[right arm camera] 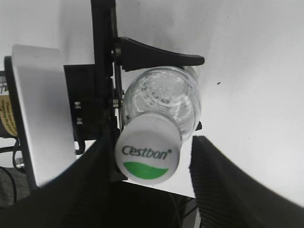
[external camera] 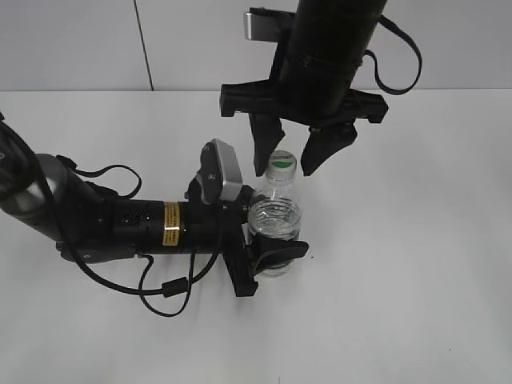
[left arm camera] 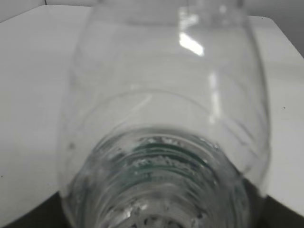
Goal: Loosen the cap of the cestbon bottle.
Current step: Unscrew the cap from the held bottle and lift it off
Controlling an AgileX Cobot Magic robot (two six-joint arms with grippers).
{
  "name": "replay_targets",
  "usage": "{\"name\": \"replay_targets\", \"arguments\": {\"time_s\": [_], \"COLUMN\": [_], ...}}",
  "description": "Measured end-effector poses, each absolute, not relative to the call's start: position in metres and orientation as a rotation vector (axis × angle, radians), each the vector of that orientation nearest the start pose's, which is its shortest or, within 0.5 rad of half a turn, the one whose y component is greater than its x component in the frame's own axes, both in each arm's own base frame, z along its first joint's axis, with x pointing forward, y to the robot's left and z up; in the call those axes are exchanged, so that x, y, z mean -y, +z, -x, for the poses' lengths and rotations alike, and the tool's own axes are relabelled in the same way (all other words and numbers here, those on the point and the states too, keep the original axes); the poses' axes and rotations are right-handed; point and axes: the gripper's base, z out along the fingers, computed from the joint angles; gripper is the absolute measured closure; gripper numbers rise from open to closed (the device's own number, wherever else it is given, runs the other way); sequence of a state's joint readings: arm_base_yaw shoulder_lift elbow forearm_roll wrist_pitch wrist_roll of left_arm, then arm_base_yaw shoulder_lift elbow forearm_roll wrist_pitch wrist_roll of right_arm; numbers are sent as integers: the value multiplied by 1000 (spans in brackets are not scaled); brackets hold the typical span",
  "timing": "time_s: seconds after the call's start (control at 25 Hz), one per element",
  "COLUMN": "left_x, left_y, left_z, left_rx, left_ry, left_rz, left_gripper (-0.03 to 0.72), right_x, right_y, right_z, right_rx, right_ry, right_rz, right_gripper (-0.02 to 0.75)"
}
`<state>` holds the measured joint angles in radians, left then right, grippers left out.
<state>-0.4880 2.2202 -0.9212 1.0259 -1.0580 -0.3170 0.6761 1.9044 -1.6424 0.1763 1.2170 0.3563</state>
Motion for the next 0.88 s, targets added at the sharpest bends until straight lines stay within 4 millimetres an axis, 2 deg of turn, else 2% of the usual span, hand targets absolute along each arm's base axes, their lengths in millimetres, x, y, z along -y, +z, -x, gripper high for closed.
{"name": "replay_targets", "arguments": {"time_s": [0.2, 0.44, 0.52, 0.76, 0.88], "left_x": [231, 231, 231, 231, 231], "left_y": [70, 70, 70, 70, 70], "left_z": [-290, -290, -290, -290, -290], "left_rx": [-1529, -1530, -1531, -1532, -1529], "left_ry": [-929, -928, -927, -927, -926], "left_rz": [-1271, -1270, -1267, -1267, -1271], "left_gripper": [282, 282, 282, 282, 282], "right_x": [-260, -259, -259, -259, -259], "right_y": [267, 267, 267, 267, 267], "right_z": [-299, -300, -300, -300, -300], "right_rx": [-3021, -3003, -2960, -2646, -2500], "right_ry": [364, 351, 338, 282, 258], "right_rz": [415, 486, 648, 1371, 1594], "right_gripper": [427, 435, 435, 435, 435]}}
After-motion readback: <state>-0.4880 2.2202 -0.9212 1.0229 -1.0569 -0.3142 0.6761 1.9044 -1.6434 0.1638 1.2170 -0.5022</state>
